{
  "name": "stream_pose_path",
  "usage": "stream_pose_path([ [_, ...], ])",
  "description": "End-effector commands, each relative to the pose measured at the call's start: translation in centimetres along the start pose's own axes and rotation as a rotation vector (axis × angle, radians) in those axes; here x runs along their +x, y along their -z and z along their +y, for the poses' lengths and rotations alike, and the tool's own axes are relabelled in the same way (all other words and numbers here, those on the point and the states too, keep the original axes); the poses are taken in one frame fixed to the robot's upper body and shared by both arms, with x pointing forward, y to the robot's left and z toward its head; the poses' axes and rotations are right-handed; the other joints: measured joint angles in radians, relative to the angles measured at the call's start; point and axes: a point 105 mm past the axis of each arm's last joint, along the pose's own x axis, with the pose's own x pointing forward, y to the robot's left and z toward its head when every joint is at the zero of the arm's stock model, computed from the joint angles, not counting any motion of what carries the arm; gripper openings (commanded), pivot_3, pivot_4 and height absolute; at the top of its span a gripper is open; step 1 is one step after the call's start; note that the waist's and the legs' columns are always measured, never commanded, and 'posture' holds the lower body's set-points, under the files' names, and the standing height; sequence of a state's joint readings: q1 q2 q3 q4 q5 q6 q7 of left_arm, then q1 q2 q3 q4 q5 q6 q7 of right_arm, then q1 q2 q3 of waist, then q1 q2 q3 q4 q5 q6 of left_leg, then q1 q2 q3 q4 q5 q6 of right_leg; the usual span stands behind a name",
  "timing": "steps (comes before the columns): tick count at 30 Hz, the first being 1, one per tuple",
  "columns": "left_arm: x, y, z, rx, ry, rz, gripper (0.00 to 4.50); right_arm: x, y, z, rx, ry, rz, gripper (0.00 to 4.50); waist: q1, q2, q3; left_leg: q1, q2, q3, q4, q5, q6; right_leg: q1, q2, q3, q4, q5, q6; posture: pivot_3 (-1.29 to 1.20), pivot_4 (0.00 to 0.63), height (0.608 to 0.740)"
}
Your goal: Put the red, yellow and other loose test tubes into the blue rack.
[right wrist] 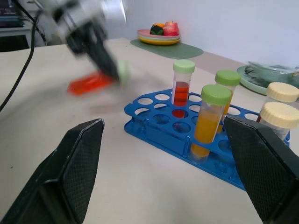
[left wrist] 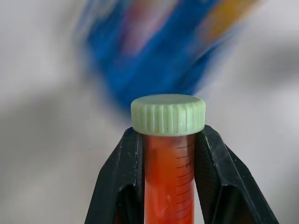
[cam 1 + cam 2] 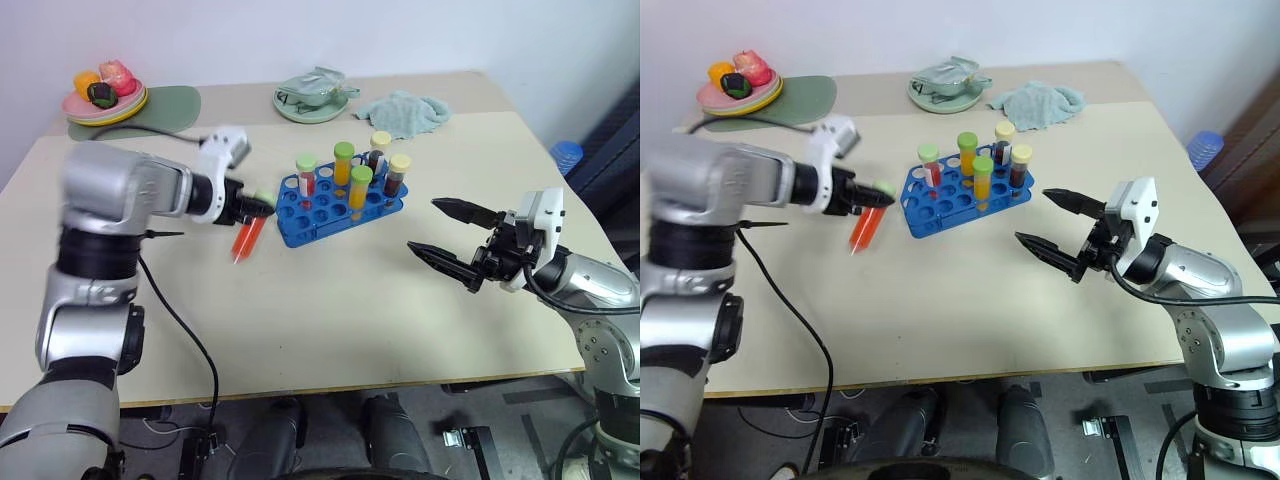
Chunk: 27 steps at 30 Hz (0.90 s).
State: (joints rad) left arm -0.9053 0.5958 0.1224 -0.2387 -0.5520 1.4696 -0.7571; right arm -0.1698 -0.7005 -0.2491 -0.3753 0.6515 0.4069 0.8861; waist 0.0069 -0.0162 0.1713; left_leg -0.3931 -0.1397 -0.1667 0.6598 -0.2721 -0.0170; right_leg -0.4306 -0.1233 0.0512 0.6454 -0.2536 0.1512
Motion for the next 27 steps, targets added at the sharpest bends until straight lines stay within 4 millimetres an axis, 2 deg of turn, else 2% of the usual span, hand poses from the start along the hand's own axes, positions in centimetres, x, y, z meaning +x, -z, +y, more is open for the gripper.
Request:
stream_pose_path([
  [1,-1.9,-3.5,-3.4,0.129,0.083,-0.314,0.79,-0.4,-1.2,-0.4,-0.026,0.016,-0.024,4.19,0.006,0.000,0.000,0.000,0.000,0.000,0.000,0.000,0.000,0.000,0.000,0.000,0.000,0.000,0.000,0.00,0.150,0.740],
  [3,-1.1,-6.0,-2.6,0.099,-0.005,-0.576,0.79,-0.6,-1.4,-0.8,-0.043,0.057,-0.026,4.19,0.019,0.000,0.000,0.001,0.000,-0.001,0.003,0.000,0.000,0.003,0.000,-0.001,0.000,0.000,0.000,0.00,0.150,0.740],
  [6,-0.3,-6.8,-1.7,0.023,-0.061,-0.750,0.79,-1.0,-1.6,-1.1,-0.065,0.100,-0.021,4.19,0.033,-0.001,0.000,0.002,0.000,0.000,0.004,0.000,0.000,0.007,0.000,-0.002,-0.002,0.001,-0.001,0.00,0.150,0.740],
  [10,3.2,-4.6,-2.1,0.287,-0.170,-0.690,0.79,-1.6,-1.7,-0.5,-0.060,0.118,-0.010,4.19,0.031,0.000,0.000,0.002,0.001,0.002,0.002,0.000,0.000,0.005,0.001,0.000,-0.003,0.001,-0.001,0.00,0.150,0.740],
  [14,6.1,-2.2,-2.3,0.306,-0.193,-0.674,0.79,-2.3,-1.9,-0.4,-0.069,0.152,0.007,4.19,0.035,0.000,0.000,0.001,0.001,0.003,0.003,-0.001,0.001,0.004,0.001,0.000,-0.006,0.002,-0.001,0.00,0.150,0.740],
  [17,8.2,-1.1,-3.1,0.333,-0.154,-0.676,0.79,-2.6,-2.1,-0.3,-0.070,0.168,0.011,4.19,0.035,0.000,0.000,0.001,0.000,0.003,0.003,-0.001,0.002,0.006,0.001,0.000,-0.006,0.002,0.000,0.00,0.150,0.740],
  [20,9.6,-0.6,-3.1,0.362,-0.153,-0.666,0.79,-2.9,-2.3,-0.1,-0.071,0.178,0.015,4.19,0.034,0.000,0.000,0.001,0.001,0.003,0.003,-0.001,0.002,0.006,0.001,0.000,-0.006,0.002,0.000,0.00,0.150,0.740],
  [27,11.4,1.0,-2.0,0.473,-0.221,-0.616,0.79,-3.4,-2.5,0.2,-0.068,0.202,0.020,4.19,0.033,0.000,0.000,0.001,0.001,0.003,0.003,-0.001,0.002,0.005,0.001,0.000,-0.006,0.002,0.000,0.00,0.150,0.740],
])
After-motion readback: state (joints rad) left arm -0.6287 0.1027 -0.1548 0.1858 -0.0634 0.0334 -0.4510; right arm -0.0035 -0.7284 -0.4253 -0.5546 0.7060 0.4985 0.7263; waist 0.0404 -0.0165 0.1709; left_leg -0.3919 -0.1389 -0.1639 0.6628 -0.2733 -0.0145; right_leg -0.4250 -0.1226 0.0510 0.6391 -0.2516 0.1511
